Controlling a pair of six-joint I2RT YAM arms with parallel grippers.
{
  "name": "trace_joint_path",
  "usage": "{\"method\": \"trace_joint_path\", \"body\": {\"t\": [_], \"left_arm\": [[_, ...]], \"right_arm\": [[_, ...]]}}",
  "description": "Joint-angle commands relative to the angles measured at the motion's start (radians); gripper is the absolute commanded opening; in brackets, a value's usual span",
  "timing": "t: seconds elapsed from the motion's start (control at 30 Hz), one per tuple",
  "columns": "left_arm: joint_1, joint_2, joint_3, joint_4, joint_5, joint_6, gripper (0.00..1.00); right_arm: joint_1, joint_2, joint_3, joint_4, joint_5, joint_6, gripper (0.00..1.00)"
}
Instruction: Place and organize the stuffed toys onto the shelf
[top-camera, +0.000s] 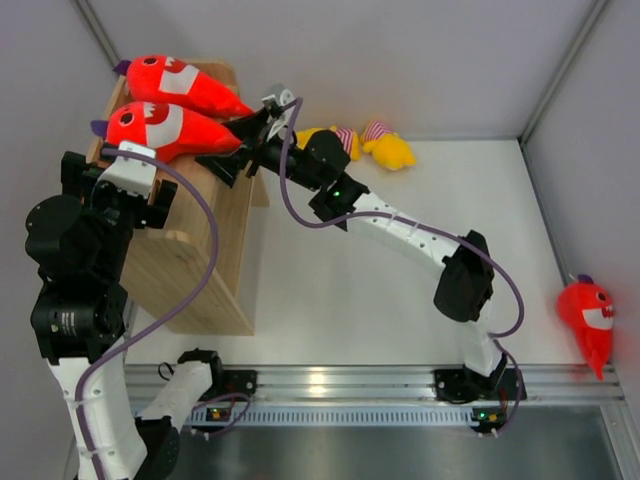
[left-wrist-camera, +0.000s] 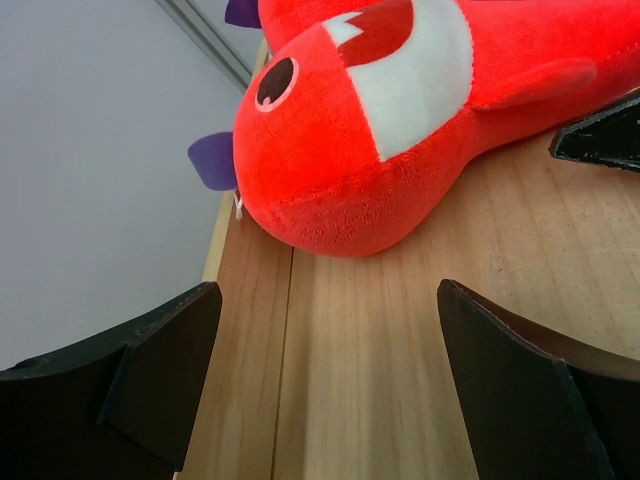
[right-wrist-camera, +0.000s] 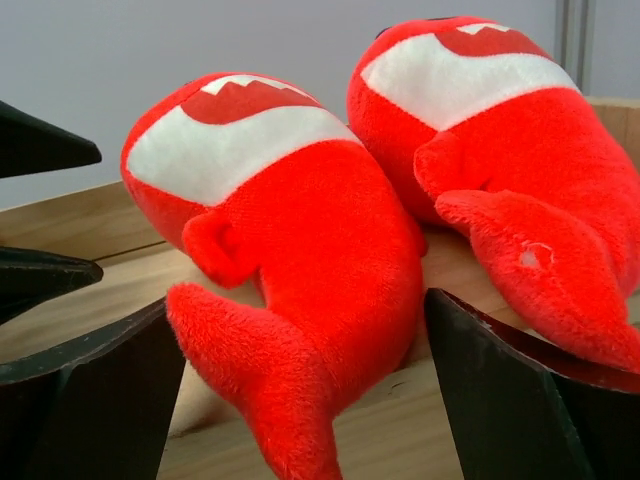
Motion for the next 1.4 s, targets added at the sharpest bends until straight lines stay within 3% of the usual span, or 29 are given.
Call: {"method": "trace_joint_path", "body": {"t": [0.0, 0.37, 0.6, 0.77, 0.83, 0.93, 1.1, 1.2, 1.23, 1.37], "left_arm": [[-0.004, -0.002, 0.046, -0.023, 0.025, -0.044, 0.95], [-0.002, 0.034, 0.071, -0.023, 0.022, -0.051, 0.95], [-0.002, 0.024, 0.074, -0.026, 0.013, -0.065, 0.95], [-0.002, 0.02, 0.075, -0.025, 0.012, -0.077, 0.96], [-0.004, 0.023, 0.075, -0.026, 0.016, -0.084, 0.96], [-0.008, 0.024, 0.077, -0.025, 0.022, -0.096, 0.96], [-0.013, 0.026, 0.095, -0.032, 0.024, -0.099, 0.96], [-0.048, 0.026, 0.103, -0.04, 0.025, -0.097, 0.96], [-0.051, 0.026, 0.104, -0.041, 0.025, -0.1, 0.96], [-0.065, 0.031, 0.11, -0.048, 0.025, -0.097, 0.96]], "right_arm": [[-0.007, -0.098, -0.014, -0.133, -0.032, -0.048, 0.99], [-0.008, -0.257, -0.062, -0.437, 0.028, -0.204, 0.99], [-0.008, -0.527, -0.198, -0.696, 0.114, -0.315, 0.99], [-0.048, -0.766, -0.394, -0.79, 0.472, -0.296, 0.99], [-0.094, -0.837, -0.482, -0.842, 0.707, -0.235, 1.0], [-0.272, -0.917, -0.65, -0.841, 0.954, -0.137, 0.99], [-0.75, -1.001, -0.992, -0.772, 1.092, 0.033, 0.99], [-1.014, -1.003, -1.112, -0.827, 1.169, 0.234, 0.99], [-1.06, -1.0, -1.131, -0.86, 1.198, 0.345, 0.99], [-1.198, -0.992, -1.195, -0.968, 1.324, 0.51, 0.99]]}}
